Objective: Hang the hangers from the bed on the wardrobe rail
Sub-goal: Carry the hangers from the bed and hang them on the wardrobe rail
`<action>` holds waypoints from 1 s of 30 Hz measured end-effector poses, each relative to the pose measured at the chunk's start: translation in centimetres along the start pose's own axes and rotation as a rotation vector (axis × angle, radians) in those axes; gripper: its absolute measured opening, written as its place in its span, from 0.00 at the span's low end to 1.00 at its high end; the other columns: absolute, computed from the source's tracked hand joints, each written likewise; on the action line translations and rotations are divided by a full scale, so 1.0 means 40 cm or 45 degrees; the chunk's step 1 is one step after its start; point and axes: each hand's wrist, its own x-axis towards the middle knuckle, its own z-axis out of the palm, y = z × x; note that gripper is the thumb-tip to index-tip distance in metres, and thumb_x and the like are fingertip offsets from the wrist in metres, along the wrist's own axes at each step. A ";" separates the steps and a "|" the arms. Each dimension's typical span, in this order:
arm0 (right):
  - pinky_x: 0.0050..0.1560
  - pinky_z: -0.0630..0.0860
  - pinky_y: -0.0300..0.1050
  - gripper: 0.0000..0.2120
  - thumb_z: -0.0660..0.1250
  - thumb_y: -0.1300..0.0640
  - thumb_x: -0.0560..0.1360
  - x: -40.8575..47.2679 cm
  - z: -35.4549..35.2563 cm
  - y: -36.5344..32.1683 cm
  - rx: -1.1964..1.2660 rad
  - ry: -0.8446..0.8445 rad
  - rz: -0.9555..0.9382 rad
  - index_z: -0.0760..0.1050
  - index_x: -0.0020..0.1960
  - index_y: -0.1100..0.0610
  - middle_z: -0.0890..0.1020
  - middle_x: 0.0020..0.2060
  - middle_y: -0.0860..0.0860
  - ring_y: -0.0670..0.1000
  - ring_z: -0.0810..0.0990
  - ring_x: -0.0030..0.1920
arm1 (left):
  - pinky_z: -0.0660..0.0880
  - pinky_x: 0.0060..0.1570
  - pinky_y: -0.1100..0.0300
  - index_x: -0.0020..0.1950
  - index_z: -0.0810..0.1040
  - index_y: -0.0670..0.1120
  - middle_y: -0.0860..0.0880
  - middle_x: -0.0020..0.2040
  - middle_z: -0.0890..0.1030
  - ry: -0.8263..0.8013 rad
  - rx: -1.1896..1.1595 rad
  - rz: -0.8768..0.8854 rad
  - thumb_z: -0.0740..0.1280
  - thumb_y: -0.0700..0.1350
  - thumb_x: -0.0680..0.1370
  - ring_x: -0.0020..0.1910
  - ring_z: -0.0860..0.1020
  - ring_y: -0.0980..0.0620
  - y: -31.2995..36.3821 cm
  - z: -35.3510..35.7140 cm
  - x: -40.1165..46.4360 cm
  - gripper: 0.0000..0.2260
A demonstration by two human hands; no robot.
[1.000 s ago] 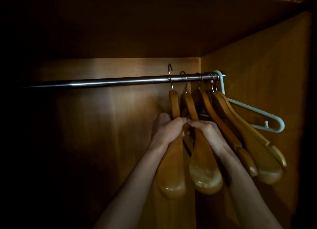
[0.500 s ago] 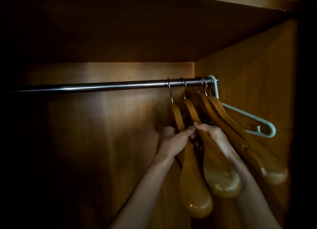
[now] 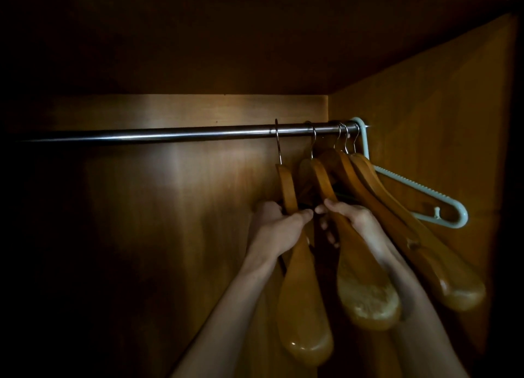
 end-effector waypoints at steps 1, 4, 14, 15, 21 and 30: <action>0.34 0.74 0.42 0.15 0.62 0.50 0.81 0.004 -0.008 0.002 0.018 -0.003 0.015 0.84 0.48 0.57 0.82 0.34 0.52 0.49 0.79 0.30 | 0.83 0.46 0.52 0.39 0.86 0.45 0.49 0.31 0.85 0.018 0.024 0.003 0.72 0.56 0.77 0.34 0.85 0.49 -0.006 -0.005 0.004 0.15; 0.34 0.73 0.43 0.14 0.63 0.48 0.80 0.006 -0.008 0.006 0.064 -0.005 0.033 0.84 0.47 0.56 0.82 0.34 0.53 0.49 0.79 0.29 | 0.82 0.43 0.56 0.40 0.86 0.43 0.49 0.30 0.85 0.003 0.034 0.018 0.72 0.55 0.77 0.32 0.85 0.51 -0.005 -0.011 -0.008 0.16; 0.43 0.80 0.45 0.10 0.66 0.50 0.80 0.049 -0.009 0.036 0.120 -0.056 0.070 0.81 0.49 0.55 0.84 0.42 0.53 0.50 0.83 0.40 | 0.80 0.40 0.58 0.41 0.87 0.47 0.49 0.31 0.85 0.074 0.053 0.051 0.71 0.57 0.78 0.35 0.85 0.51 -0.002 0.029 -0.001 0.15; 0.46 0.81 0.46 0.09 0.66 0.50 0.80 0.048 -0.012 0.035 0.134 -0.069 0.086 0.81 0.50 0.55 0.85 0.44 0.53 0.50 0.83 0.42 | 0.80 0.40 0.59 0.41 0.87 0.47 0.50 0.30 0.84 0.064 0.032 0.045 0.70 0.57 0.78 0.34 0.85 0.52 0.001 0.033 -0.005 0.15; 0.53 0.79 0.47 0.16 0.65 0.49 0.81 0.003 -0.008 0.024 0.105 -0.006 0.013 0.80 0.60 0.59 0.85 0.46 0.48 0.47 0.83 0.47 | 0.76 0.32 0.65 0.43 0.86 0.44 0.51 0.31 0.84 0.078 -0.100 0.023 0.67 0.59 0.80 0.30 0.83 0.56 0.000 0.037 -0.021 0.20; 0.48 0.80 0.39 0.18 0.59 0.44 0.82 -0.173 0.026 0.050 0.133 0.193 0.036 0.85 0.47 0.50 0.86 0.36 0.43 0.40 0.85 0.40 | 0.79 0.46 0.55 0.44 0.82 0.47 0.49 0.40 0.83 0.234 -0.382 0.095 0.63 0.58 0.83 0.40 0.81 0.50 -0.087 0.038 -0.083 0.18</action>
